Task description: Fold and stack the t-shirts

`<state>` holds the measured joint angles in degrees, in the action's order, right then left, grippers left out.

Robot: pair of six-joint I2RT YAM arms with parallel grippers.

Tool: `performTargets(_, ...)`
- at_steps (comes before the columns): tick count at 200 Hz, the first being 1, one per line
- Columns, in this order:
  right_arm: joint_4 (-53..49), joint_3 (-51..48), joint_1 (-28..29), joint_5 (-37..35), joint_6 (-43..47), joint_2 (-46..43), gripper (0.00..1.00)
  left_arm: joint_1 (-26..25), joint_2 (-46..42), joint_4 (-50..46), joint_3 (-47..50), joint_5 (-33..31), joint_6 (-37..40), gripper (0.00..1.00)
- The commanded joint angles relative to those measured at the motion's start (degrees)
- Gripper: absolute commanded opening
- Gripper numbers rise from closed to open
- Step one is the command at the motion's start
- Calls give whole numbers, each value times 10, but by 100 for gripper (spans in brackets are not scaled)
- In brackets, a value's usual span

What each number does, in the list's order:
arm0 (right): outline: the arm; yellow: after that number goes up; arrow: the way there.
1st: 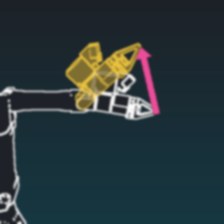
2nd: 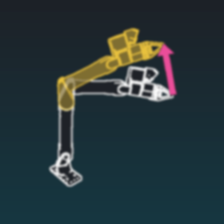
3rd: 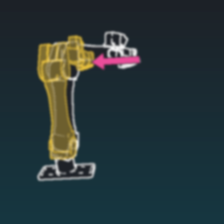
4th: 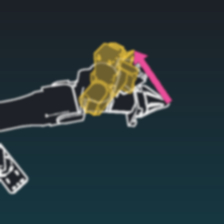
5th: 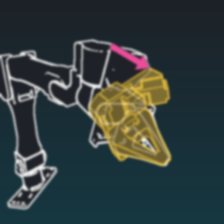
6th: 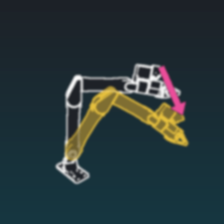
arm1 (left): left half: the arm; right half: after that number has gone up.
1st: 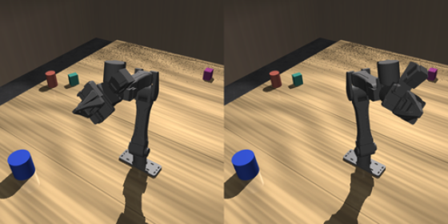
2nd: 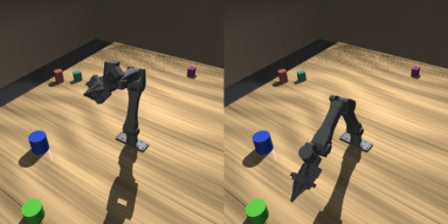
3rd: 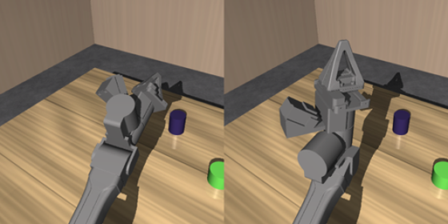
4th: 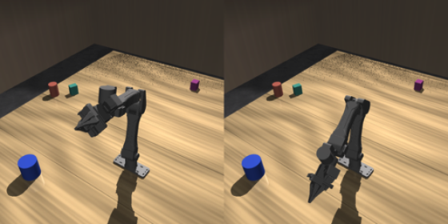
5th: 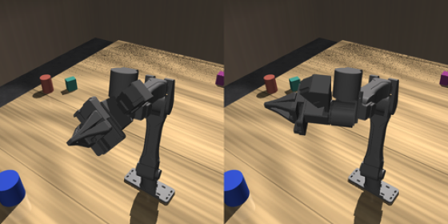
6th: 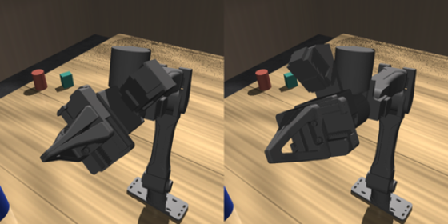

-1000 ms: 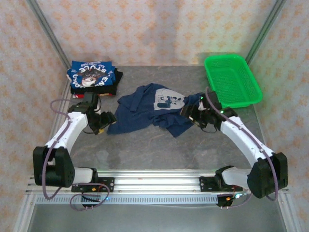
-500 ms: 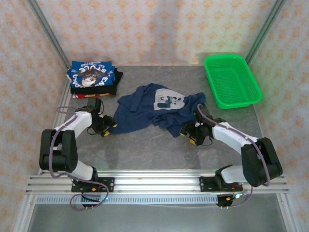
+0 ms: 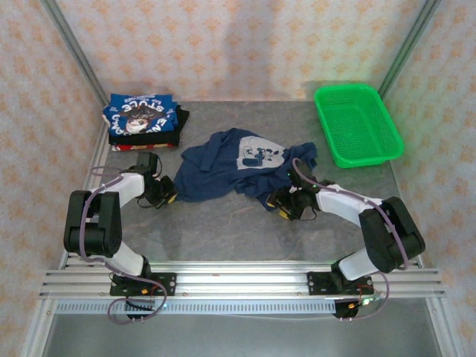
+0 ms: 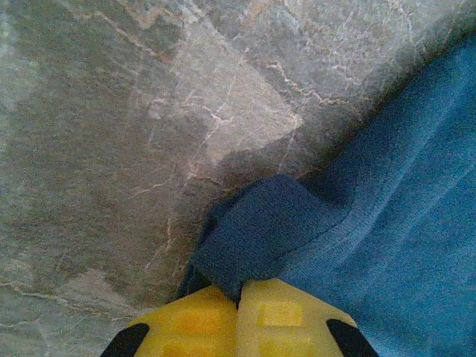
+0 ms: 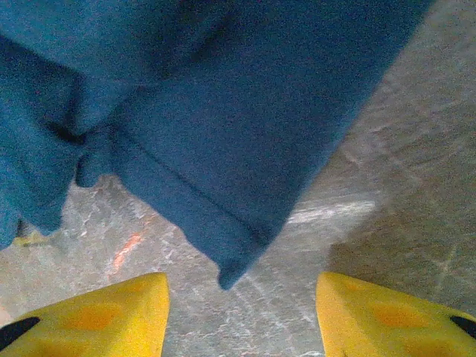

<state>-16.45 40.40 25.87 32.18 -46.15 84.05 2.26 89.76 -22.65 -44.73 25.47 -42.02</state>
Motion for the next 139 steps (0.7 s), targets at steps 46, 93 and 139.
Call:
performTargets(46, 34, 43, 20, -3, -45, 65, 46, 3, -31, -8, 14, -13, 15, 0)
performTargets(93, -26, 80, 29, -28, -48, 104, 26, 4, -54, -28, 2, -12, 25, 0)
performTargets(139, -72, 128, 28, -91, -43, 58, 0, 5, -96, -68, -32, -10, 44, 0)
